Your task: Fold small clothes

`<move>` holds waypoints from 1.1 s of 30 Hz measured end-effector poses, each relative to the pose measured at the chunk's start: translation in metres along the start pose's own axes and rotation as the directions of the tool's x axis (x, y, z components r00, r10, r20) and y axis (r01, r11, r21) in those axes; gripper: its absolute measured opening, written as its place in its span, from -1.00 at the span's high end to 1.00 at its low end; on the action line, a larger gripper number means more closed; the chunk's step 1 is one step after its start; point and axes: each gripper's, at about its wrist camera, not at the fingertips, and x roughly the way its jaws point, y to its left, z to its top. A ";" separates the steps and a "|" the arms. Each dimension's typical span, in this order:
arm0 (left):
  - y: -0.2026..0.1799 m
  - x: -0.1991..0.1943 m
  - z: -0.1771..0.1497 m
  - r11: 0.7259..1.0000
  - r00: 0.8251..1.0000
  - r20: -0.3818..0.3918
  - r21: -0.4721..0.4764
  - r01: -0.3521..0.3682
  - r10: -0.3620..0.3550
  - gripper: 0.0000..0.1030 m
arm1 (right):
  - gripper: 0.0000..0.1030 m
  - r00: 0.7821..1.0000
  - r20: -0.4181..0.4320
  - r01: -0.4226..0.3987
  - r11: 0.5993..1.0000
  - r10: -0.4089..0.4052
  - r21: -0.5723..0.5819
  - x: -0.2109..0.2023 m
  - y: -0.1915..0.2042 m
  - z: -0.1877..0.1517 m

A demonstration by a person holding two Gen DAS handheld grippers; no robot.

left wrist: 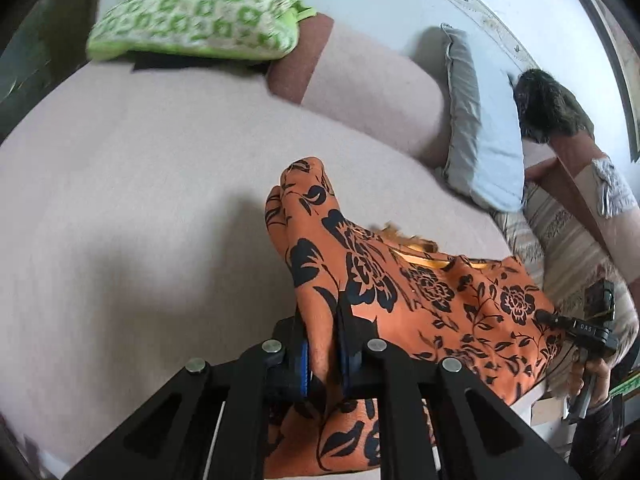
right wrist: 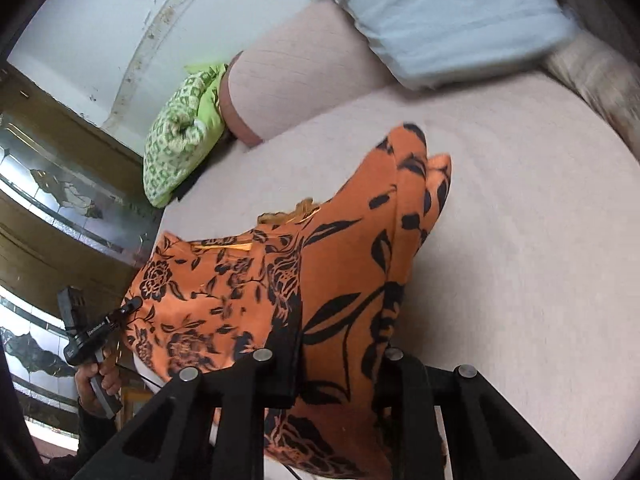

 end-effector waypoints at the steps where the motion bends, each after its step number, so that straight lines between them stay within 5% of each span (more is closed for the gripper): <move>1: 0.005 0.012 -0.018 1.000 0.999 -0.029 0.003 -0.024 0.024 0.54 | 0.50 1.000 -0.004 -0.016 1.000 0.016 0.013 -0.001 -0.010 -0.025; 2: 0.018 0.031 -0.038 0.998 0.994 -0.090 -0.005 -0.069 0.068 0.21 | 0.46 1.000 -0.010 -0.022 0.999 0.023 0.025 0.005 -0.020 -0.045; 4: 0.045 0.060 -0.066 0.989 0.975 -0.183 -0.061 -0.136 0.123 0.08 | 0.11 0.992 -0.112 0.067 0.992 -0.055 0.107 0.034 -0.053 -0.088; 5: 0.053 0.053 -0.068 0.991 0.990 -0.121 -0.102 -0.089 0.077 0.07 | -0.11 0.984 -0.152 0.114 0.984 -0.093 0.137 0.044 -0.067 -0.101; 7: 0.053 0.031 -0.059 0.978 0.985 -0.061 -0.125 -0.169 0.163 -0.06 | -0.13 0.997 -0.039 0.074 0.983 -0.069 0.168 0.031 -0.077 -0.112; 9: 0.046 0.004 -0.047 0.978 0.985 0.046 -0.139 -0.158 0.166 -0.16 | -0.22 0.986 0.041 0.154 0.972 -0.164 0.176 0.005 -0.070 -0.105; 12: 0.021 -0.016 -0.034 0.994 0.985 0.135 -0.043 -0.104 0.109 -0.38 | -0.25 0.963 0.147 0.217 0.974 -0.224 0.066 -0.021 -0.037 -0.088; 14: -0.007 -0.004 -0.029 0.996 0.994 0.105 0.073 -0.042 0.034 -0.39 | -0.25 0.976 0.144 0.172 0.984 -0.163 -0.050 -0.014 0.003 -0.073; 17: -0.027 0.030 -0.011 0.969 0.995 0.052 0.227 -0.100 0.090 -0.39 | -0.23 0.975 0.075 0.219 0.950 -0.207 -0.224 0.022 0.044 -0.056; 21: 0.003 0.064 0.019 0.978 0.992 -0.048 0.178 -0.109 0.119 -0.35 | -0.23 0.917 0.098 0.397 0.901 -0.386 -0.174 0.038 0.011 -0.031; 27: 0.020 0.089 0.035 0.964 0.984 -0.085 0.227 -0.136 0.159 -0.26 | -0.23 0.933 0.015 0.357 0.917 -0.360 -0.178 0.067 -0.021 -0.019; 31: 0.014 0.092 0.034 0.952 0.985 -0.078 0.278 -0.126 0.153 0.26 | -0.23 0.935 0.030 0.351 0.914 -0.353 -0.204 0.072 -0.021 -0.017; 33: 0.012 0.095 0.032 0.950 0.984 -0.086 0.286 -0.127 0.158 0.34 | -0.23 0.940 0.055 0.342 0.920 -0.337 -0.190 0.066 -0.021 -0.018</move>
